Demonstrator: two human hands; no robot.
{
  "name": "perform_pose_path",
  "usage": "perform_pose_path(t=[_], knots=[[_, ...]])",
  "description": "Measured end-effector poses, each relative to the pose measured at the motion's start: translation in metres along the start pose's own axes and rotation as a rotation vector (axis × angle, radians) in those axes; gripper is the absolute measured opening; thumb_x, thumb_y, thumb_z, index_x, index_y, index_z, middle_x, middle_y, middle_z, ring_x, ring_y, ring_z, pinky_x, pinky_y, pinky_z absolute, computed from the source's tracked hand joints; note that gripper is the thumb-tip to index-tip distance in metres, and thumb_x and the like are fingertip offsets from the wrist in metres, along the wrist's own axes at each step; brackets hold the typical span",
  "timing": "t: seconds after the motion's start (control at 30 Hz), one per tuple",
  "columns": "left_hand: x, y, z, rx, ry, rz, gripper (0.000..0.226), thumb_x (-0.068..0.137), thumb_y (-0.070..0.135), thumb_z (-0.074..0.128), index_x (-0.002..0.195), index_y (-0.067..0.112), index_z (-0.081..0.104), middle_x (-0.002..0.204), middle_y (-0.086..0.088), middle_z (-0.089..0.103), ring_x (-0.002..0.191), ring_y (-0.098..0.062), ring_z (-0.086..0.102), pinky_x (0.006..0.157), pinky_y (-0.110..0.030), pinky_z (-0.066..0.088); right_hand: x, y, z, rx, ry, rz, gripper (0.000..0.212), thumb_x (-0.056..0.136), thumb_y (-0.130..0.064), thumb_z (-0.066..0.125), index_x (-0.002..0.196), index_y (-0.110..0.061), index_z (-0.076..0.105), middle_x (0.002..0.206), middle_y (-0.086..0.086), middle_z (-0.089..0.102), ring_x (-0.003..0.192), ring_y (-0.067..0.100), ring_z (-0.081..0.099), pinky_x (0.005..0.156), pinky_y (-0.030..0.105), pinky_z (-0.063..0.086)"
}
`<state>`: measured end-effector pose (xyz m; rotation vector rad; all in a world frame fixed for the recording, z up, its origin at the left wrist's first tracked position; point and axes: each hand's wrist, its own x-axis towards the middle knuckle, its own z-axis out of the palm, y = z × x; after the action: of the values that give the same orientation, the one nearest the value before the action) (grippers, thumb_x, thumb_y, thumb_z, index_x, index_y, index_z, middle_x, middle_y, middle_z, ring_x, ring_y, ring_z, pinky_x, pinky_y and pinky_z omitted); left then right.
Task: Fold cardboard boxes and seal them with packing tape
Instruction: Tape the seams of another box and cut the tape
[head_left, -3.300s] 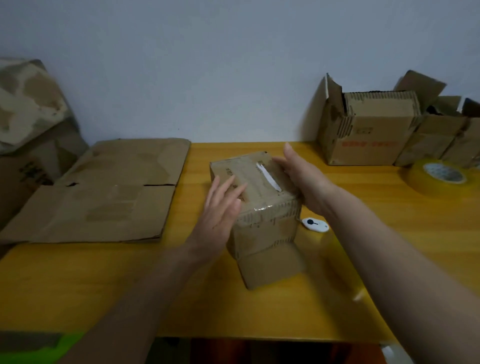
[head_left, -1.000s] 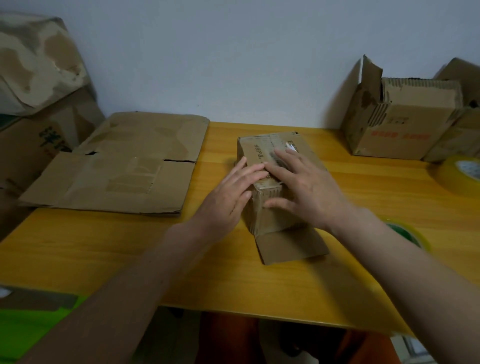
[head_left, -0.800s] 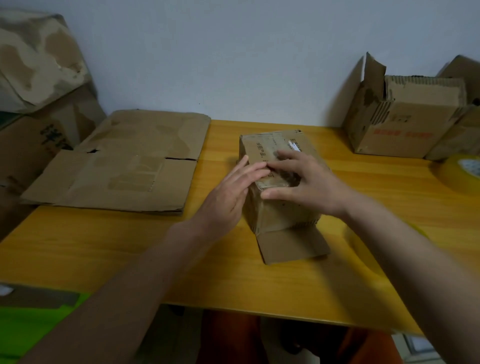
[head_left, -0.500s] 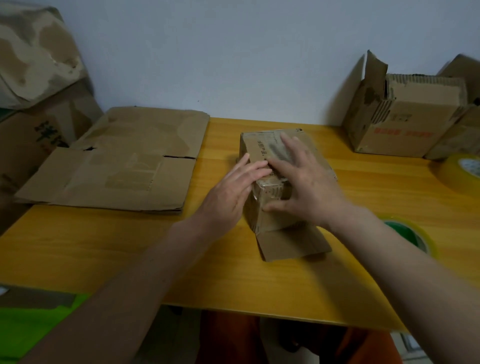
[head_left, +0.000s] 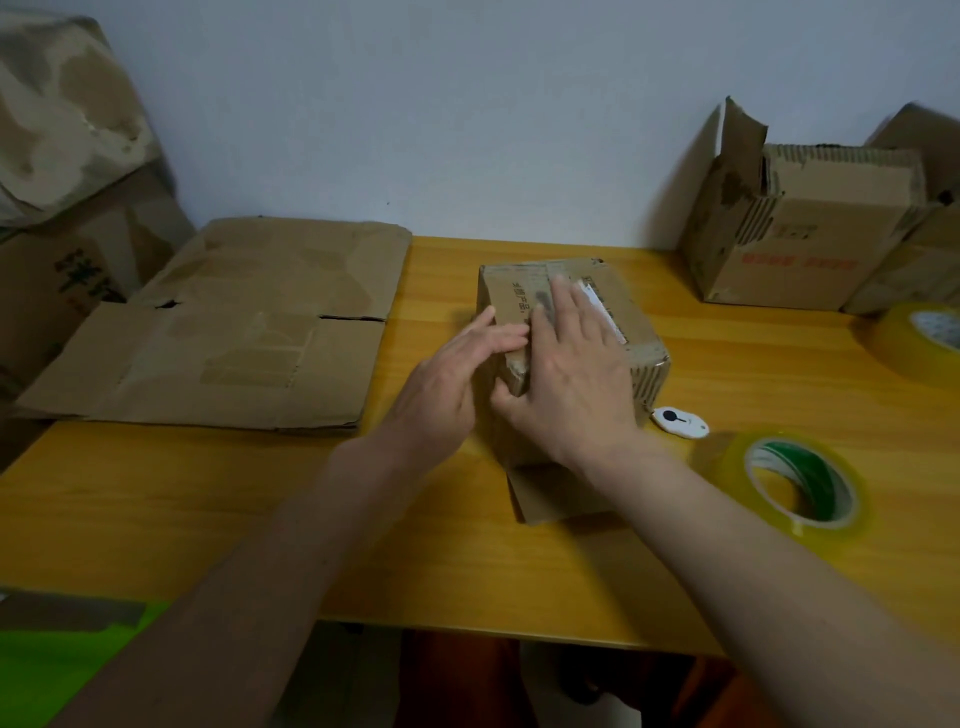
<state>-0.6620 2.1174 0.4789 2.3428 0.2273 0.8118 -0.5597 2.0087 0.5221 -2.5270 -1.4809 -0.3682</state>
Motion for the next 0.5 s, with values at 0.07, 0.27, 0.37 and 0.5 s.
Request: perform_pose_path(t=[0.07, 0.27, 0.37, 0.5], knots=[[0.001, 0.002, -0.002, -0.010, 0.013, -0.024, 0.059, 0.078, -0.004, 0.029, 0.128, 0.007, 0.057, 0.141, -0.003, 0.052, 0.144, -0.017, 0.030, 0.118, -0.026, 0.024, -0.002, 0.003, -0.001, 0.033, -0.017, -0.090, 0.091, 0.087, -0.064, 0.043, 0.151, -0.007, 0.016, 0.160, 0.013, 0.002, 0.148, 0.026, 0.001, 0.119, 0.037, 0.001], [0.014, 0.029, 0.025, 0.036, 0.210, -0.182, 0.040, 0.093, 0.041, 0.033, 0.093, 0.009, 0.057, 0.121, -0.009, 0.059, 0.129, -0.011, 0.043, 0.096, -0.002, 0.027, 0.009, 0.066, -0.028, 0.413, 0.073, 0.003, 0.072, 0.085, -0.066, 0.040, 0.141, -0.021, 0.045, 0.156, -0.002, 0.026, 0.143, 0.013, 0.020, 0.115, 0.028, 0.017], [0.037, 0.044, 0.053, 0.123, 0.383, -0.282, 0.039, 0.093, 0.045, 0.039, 0.078, 0.010, 0.049, 0.097, -0.003, 0.051, 0.092, -0.001, 0.043, 0.070, -0.002, 0.035, 0.023, 0.080, -0.004, 0.605, -0.016, 0.237, 0.049, 0.097, -0.041, 0.046, 0.142, -0.020, 0.044, 0.156, 0.000, 0.026, 0.144, 0.013, 0.019, 0.118, 0.035, 0.017], [0.047, 0.034, 0.067, 0.006, 0.640, -0.195, 0.034, 0.097, 0.026, 0.042, 0.079, 0.006, 0.062, 0.085, 0.004, 0.051, 0.072, -0.004, 0.049, 0.062, -0.009, 0.041, 0.023, 0.084, 0.016, 1.043, 0.103, 0.318, 0.035, 0.098, -0.018, 0.049, 0.132, -0.020, 0.056, 0.151, -0.003, 0.037, 0.140, 0.005, 0.027, 0.116, 0.030, 0.024]])
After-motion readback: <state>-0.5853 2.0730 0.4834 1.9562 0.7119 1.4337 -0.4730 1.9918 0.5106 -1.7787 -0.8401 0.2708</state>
